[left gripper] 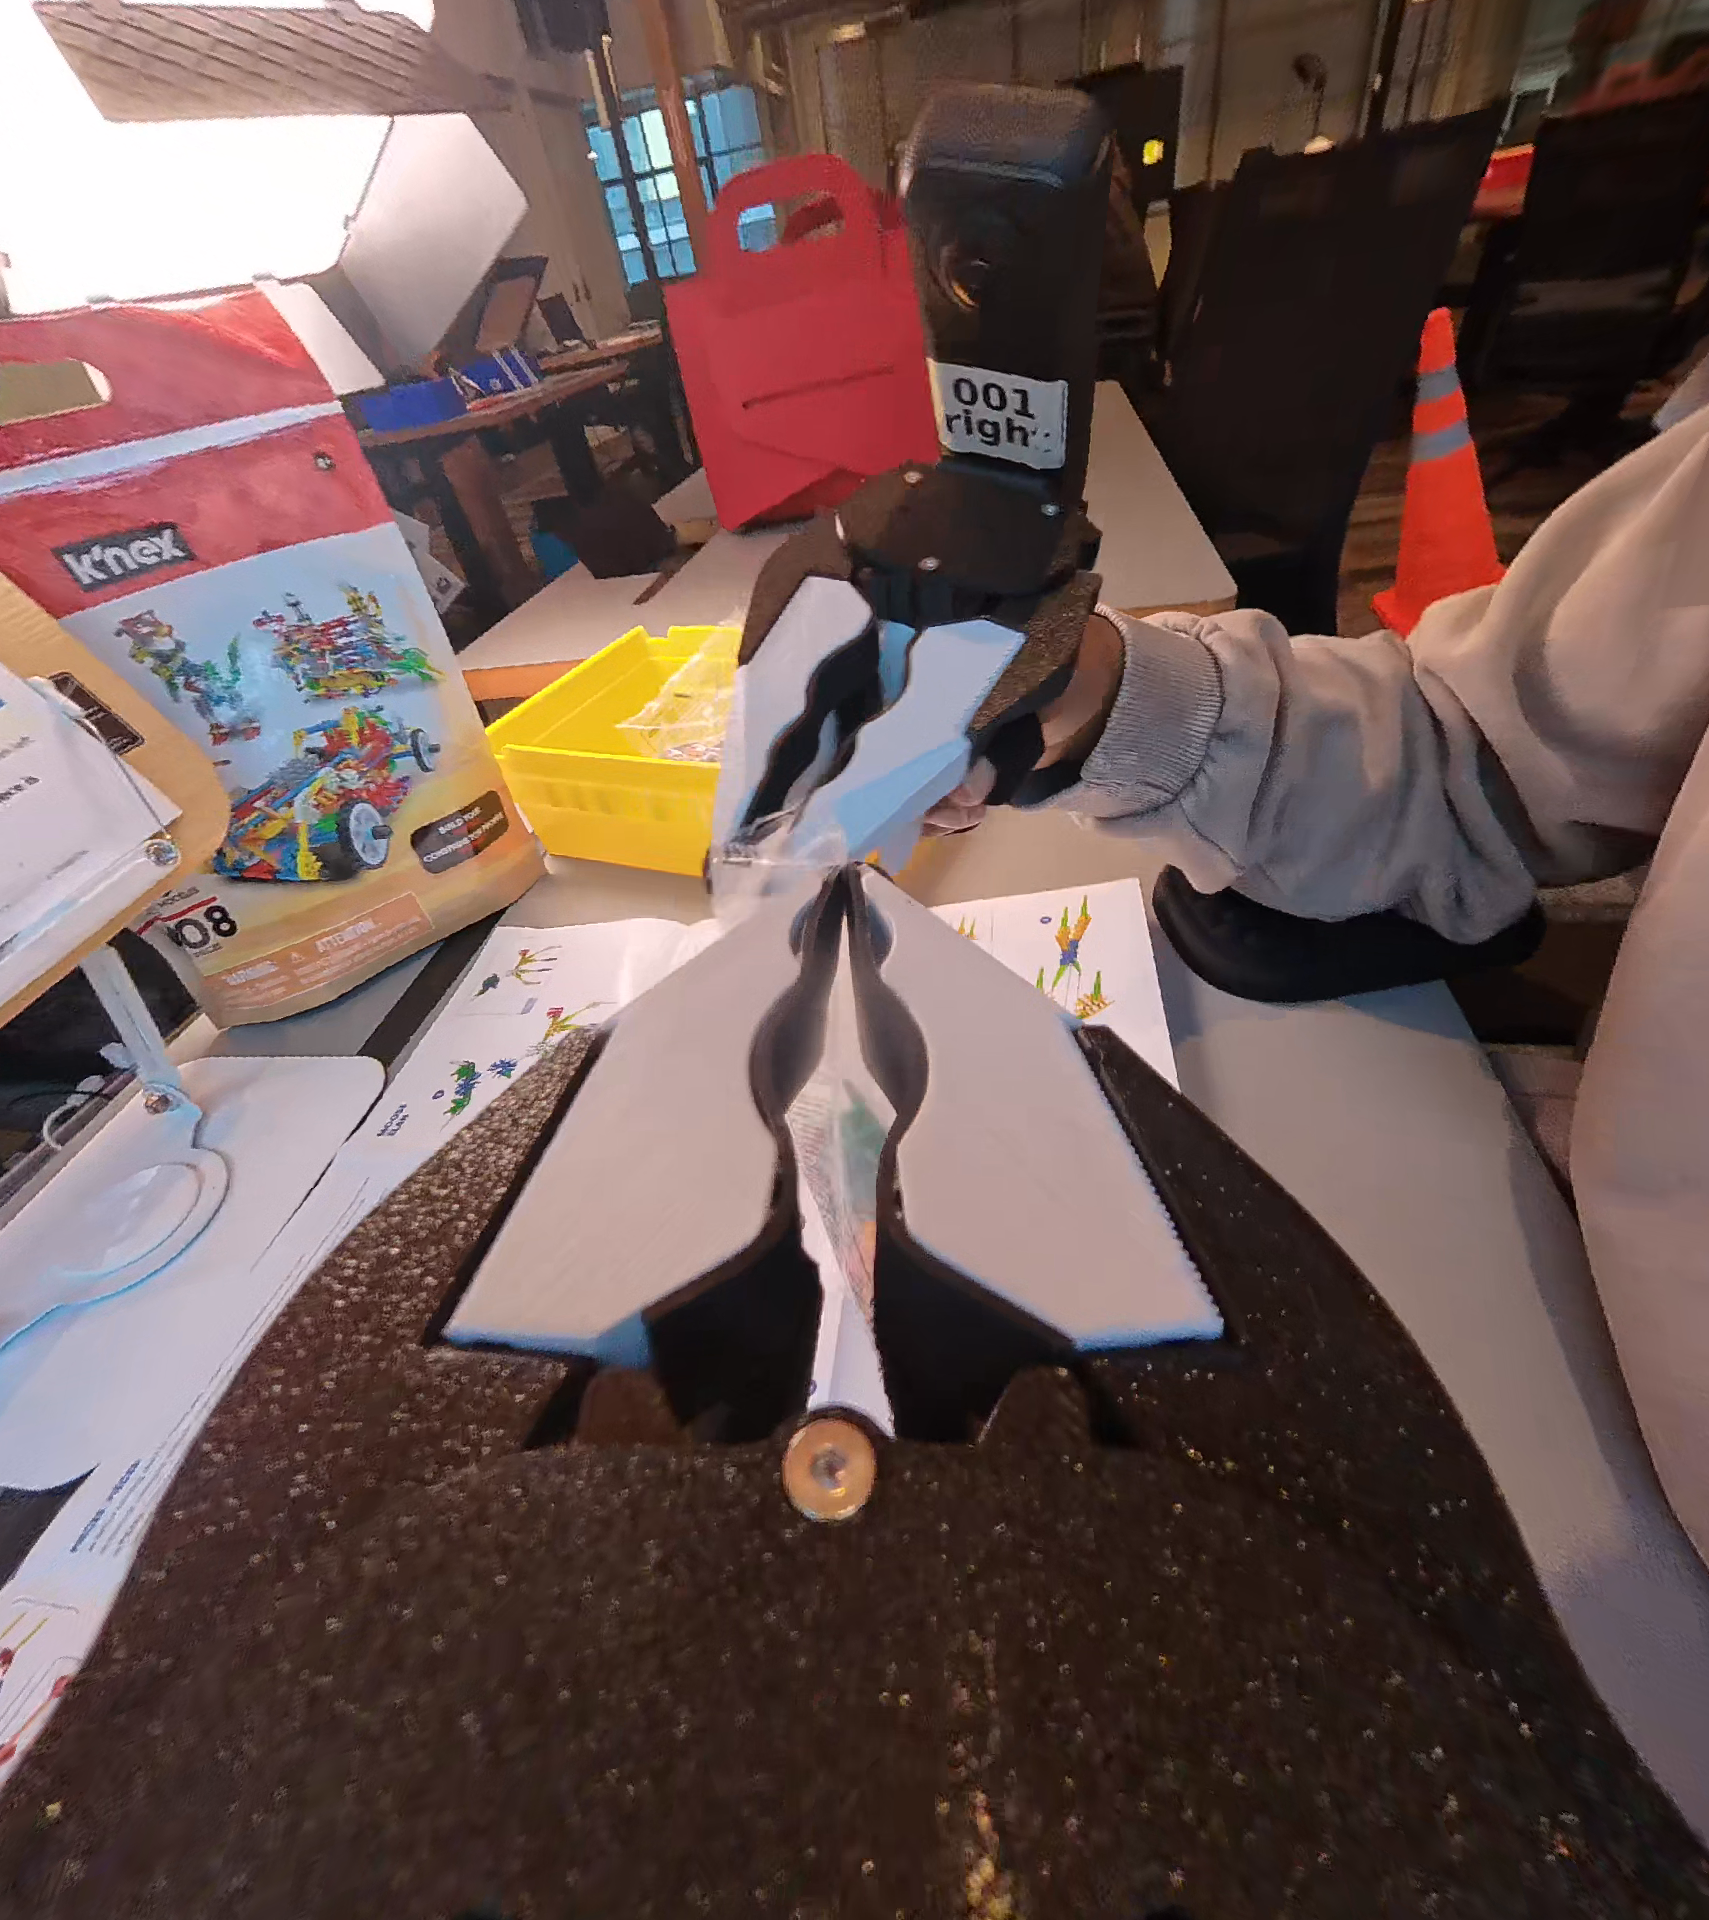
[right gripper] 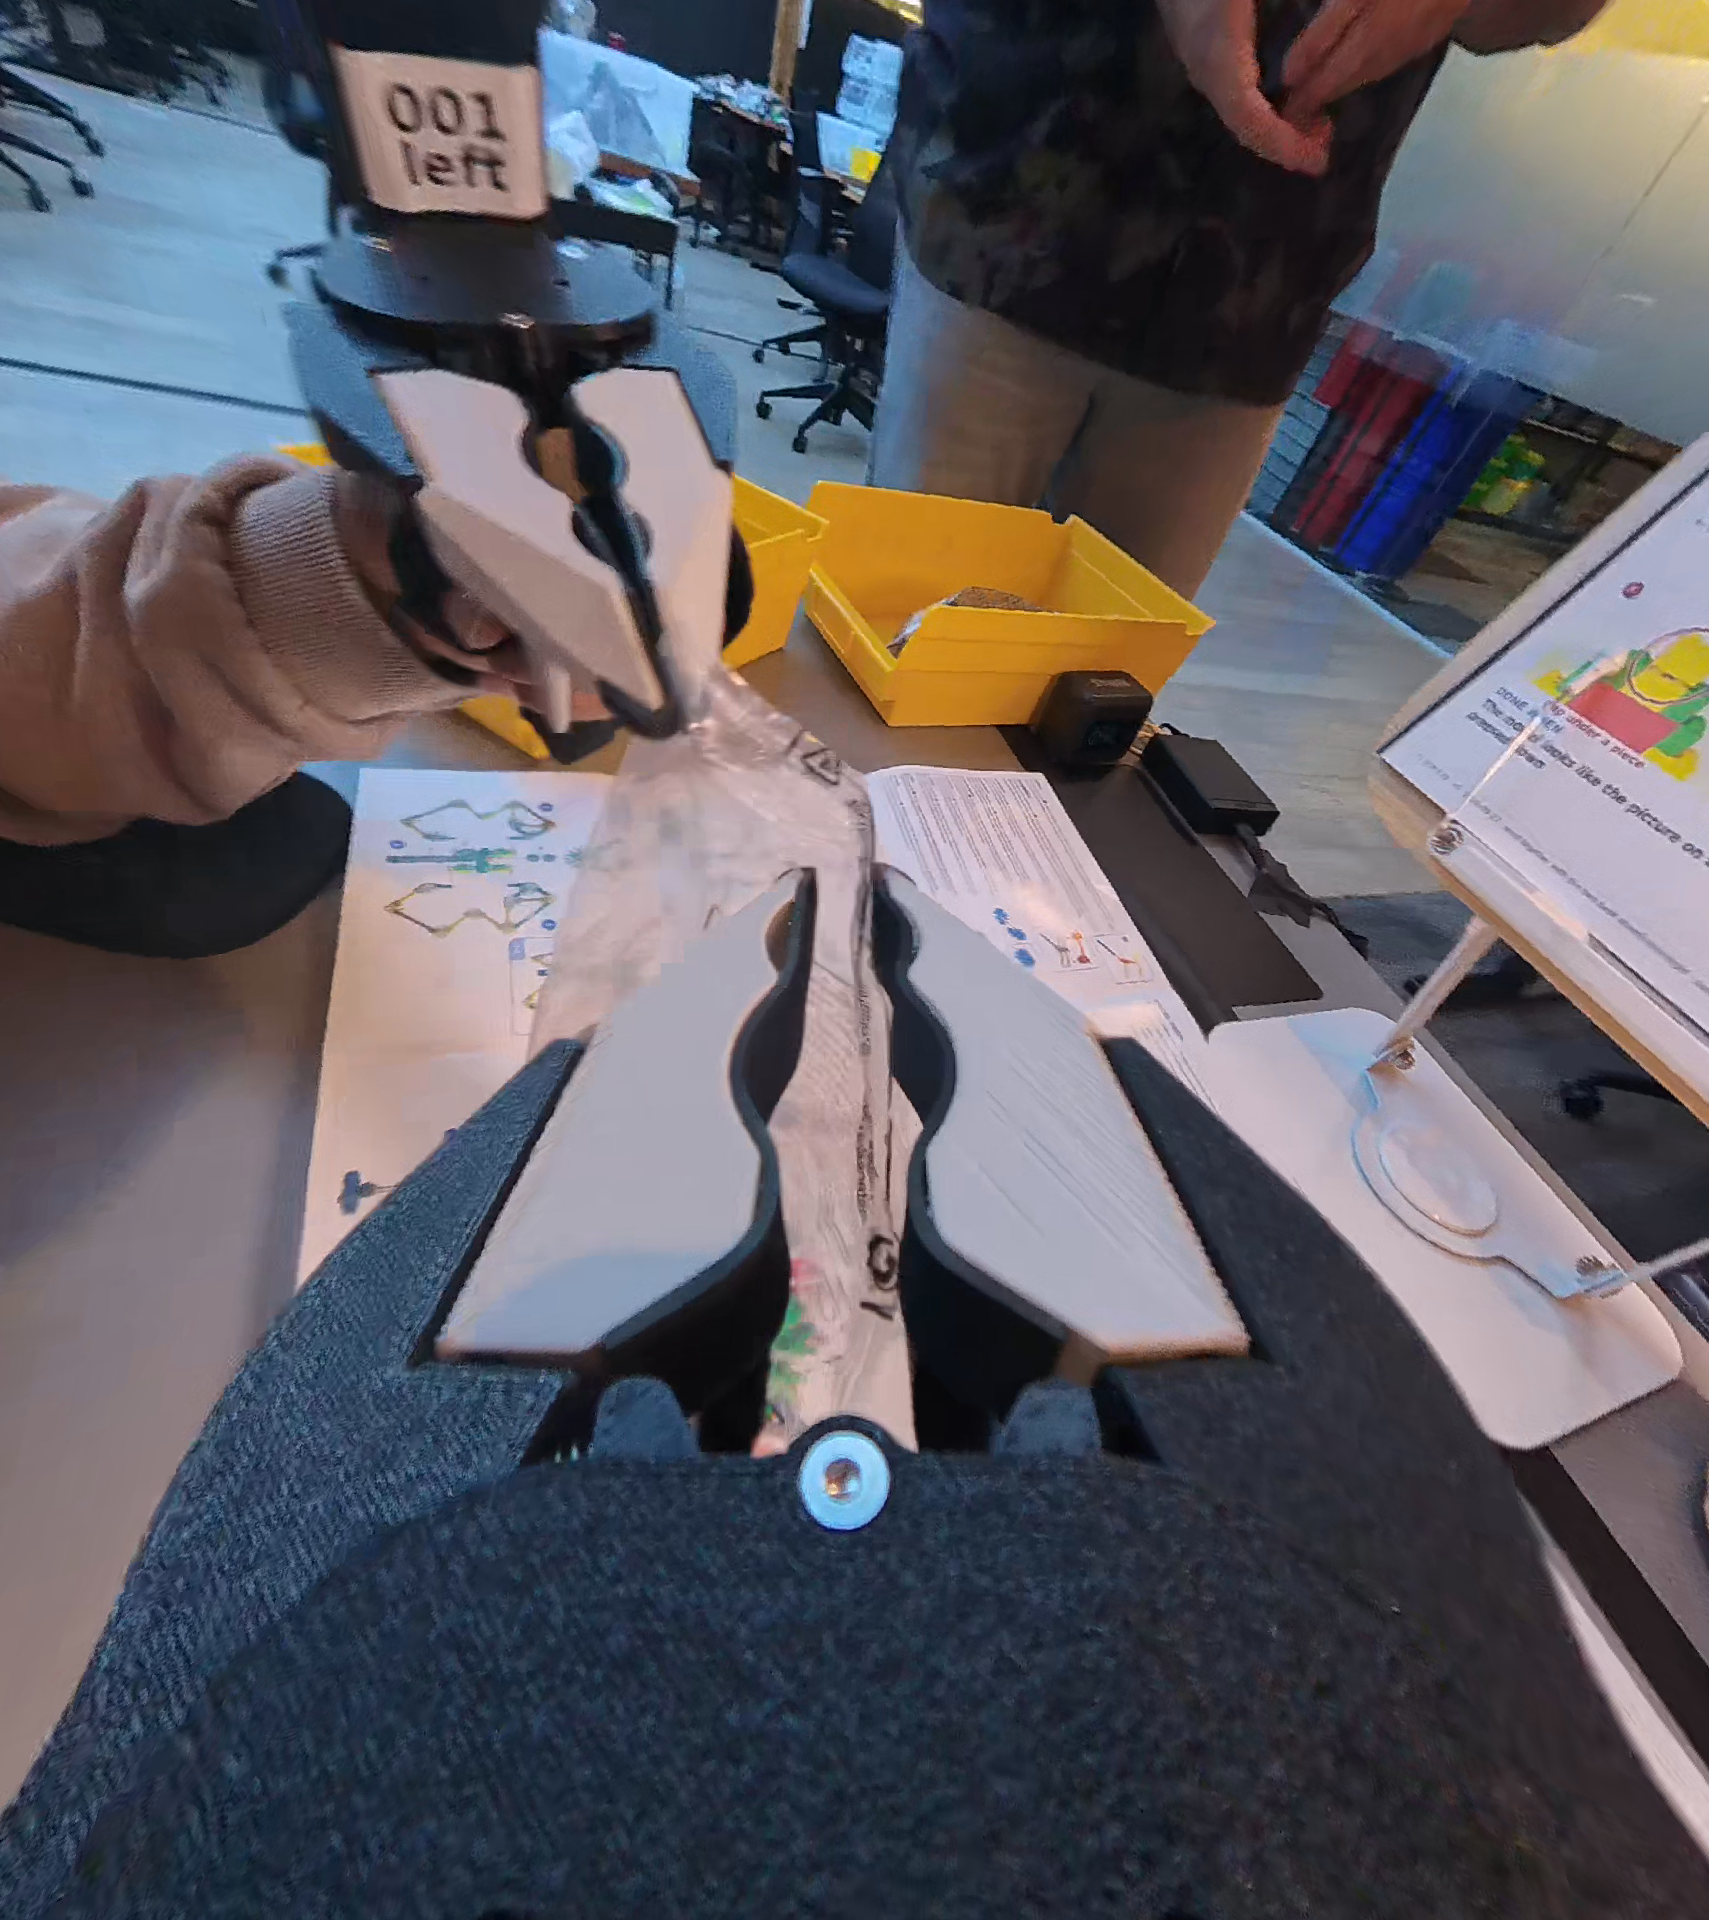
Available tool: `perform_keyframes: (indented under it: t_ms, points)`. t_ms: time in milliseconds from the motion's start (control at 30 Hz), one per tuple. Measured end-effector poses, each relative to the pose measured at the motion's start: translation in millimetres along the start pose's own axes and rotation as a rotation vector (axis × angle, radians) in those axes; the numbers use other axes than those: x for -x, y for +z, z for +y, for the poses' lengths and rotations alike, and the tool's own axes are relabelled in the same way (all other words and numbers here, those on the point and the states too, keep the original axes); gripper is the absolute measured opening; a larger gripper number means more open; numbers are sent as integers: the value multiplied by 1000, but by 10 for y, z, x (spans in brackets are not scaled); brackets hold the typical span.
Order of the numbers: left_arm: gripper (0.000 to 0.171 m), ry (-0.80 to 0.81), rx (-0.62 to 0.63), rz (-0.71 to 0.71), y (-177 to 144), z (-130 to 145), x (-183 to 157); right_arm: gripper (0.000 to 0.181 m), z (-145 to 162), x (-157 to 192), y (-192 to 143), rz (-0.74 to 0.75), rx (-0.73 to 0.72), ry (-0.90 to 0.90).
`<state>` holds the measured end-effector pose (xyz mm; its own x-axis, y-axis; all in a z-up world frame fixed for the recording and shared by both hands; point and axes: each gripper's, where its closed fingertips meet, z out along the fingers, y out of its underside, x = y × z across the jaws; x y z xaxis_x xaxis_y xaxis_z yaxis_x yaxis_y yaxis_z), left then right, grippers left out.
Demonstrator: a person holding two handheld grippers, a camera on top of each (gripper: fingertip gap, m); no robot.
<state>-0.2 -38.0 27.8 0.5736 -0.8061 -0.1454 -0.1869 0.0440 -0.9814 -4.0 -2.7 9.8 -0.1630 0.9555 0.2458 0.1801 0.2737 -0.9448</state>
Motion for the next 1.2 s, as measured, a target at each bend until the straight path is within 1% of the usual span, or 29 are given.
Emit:
perform_keyframes:
  t_ms: [33, 67, 133, 200, 267, 300, 367, 467, 567, 667, 767, 800, 867, 900, 1000, 1067, 1100, 1133, 1200]
  points:
    - [0, -16, -17, -3, -23, -24, 21, 17, -49, 41, -42, -30, -17, -8]
    - [0, -26, -27, 2, -27, -37, 20, 22, -94, 89, -76, -54, -26, -25]
    - [0, -10, -13, 25, 6, -25, -45, 28, -143, 180, -96, -61, -20, -101]
    - [0, 16, 2, 51, 54, -11, -132, 29, -167, 289, -73, -53, -11, -205]
    - [0, 27, 6, 79, 76, -14, -207, 26, -162, 375, -44, -51, 10, -278]
    - [0, 36, 13, 86, 79, -8, -230, 21, -157, 401, -37, -52, 18, -299]
    - [0, 53, 21, 83, 74, -10, -248, 7, -171, 453, -39, -69, 5, -315]
    - [0, 76, 28, 74, 55, -24, -254, 1, -192, 488, -56, -94, -14, -308]
    - [0, 89, 40, 64, 48, -21, -249, 2, -189, 506, -87, -124, -19, -286]
    - [0, 101, 52, 61, 60, -10, -259, 18, -178, 548, -117, -153, -8, -289]
    - [0, 118, 62, 98, 79, -7, -351, 22, -182, 607, -102, -162, -1, -311]
    - [0, 130, 70, 106, 86, -1, -382, 21, -157, 631, -89, -169, 11, -326]
    - [0, 151, 80, 122, 92, 5, -440, 4, -140, 634, -89, -166, 17, -352]
    - [0, 158, 75, 111, 92, -7, -434, 0, -146, 634, -100, -173, 15, -345]
    - [0, 151, 49, 80, 75, -47, -373, 0, -183, 595, -115, -160, 2, -323]
    - [0, 122, 16, 54, 51, -78, -296, 0, -172, 543, -110, -133, 17, -320]
    - [3, 98, 4, 52, 36, -87, -269, 0, -163, 534, -114, -133, 25, -314]
    - [13, 70, 2, 63, 27, -79, -258, 0, -166, 522, -116, -129, 25, -303]
    - [40, 23, 30, 101, 48, -7, -280, 0, -190, 464, -112, -102, 26, -269]
